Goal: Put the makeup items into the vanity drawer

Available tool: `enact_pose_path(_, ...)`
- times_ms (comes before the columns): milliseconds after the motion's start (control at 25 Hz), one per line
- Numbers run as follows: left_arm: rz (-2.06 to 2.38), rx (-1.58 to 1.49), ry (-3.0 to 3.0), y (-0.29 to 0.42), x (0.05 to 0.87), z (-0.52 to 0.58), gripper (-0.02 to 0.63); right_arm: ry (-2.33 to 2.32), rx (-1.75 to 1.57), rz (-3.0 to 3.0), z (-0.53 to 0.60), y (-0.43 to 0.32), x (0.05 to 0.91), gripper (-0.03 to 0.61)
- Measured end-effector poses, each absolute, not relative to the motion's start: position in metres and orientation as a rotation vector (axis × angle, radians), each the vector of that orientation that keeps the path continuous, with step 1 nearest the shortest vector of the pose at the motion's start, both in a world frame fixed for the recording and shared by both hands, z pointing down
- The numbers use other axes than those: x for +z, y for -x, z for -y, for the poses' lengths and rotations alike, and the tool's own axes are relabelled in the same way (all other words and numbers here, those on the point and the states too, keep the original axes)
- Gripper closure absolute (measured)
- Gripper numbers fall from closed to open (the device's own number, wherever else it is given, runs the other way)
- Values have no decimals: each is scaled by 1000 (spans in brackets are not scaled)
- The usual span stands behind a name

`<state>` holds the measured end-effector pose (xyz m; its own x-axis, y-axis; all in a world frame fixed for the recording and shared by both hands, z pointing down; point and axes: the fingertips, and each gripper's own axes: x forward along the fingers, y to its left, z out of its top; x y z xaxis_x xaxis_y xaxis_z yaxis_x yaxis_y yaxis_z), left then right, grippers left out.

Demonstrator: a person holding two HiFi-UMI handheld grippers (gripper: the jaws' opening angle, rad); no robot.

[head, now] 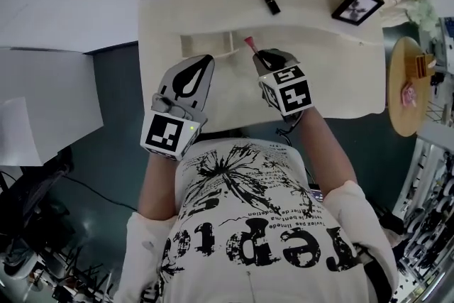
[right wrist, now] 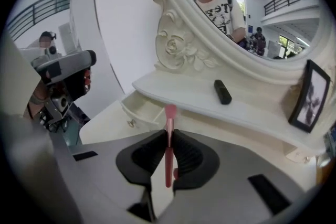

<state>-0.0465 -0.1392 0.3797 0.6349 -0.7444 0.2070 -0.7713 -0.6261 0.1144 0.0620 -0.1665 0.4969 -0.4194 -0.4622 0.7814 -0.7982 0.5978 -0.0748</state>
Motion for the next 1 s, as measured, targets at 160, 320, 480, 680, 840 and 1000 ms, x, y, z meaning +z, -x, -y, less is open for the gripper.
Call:
enact_pose_path(160, 1333, 189, -2648, 67, 368, 137, 600, -817, 442, 2155, 173, -28, 474, 517)
enact_pose_path(320, 1398, 186, -2616, 95, 361, 135, 600, -696, 384, 2150, 178, 6, 469, 517)
enact_pose_path(480, 1459, 192, -2573, 121, 363, 138, 600, -558, 338, 2138, 180, 41, 478, 517)
enact_pose_path(680, 1519, 203, -2516, 152, 373, 139, 600, -380, 270, 2106, 176, 81, 499, 517)
enact_pose_path(840, 1532, 201, -2504, 165, 378, 146, 600, -362, 232, 2074, 182, 91, 514, 517)
enact_pose_path(1000, 1518, 202, -2508, 171, 382, 152, 600, -388, 262, 2058, 190, 97, 524, 517)
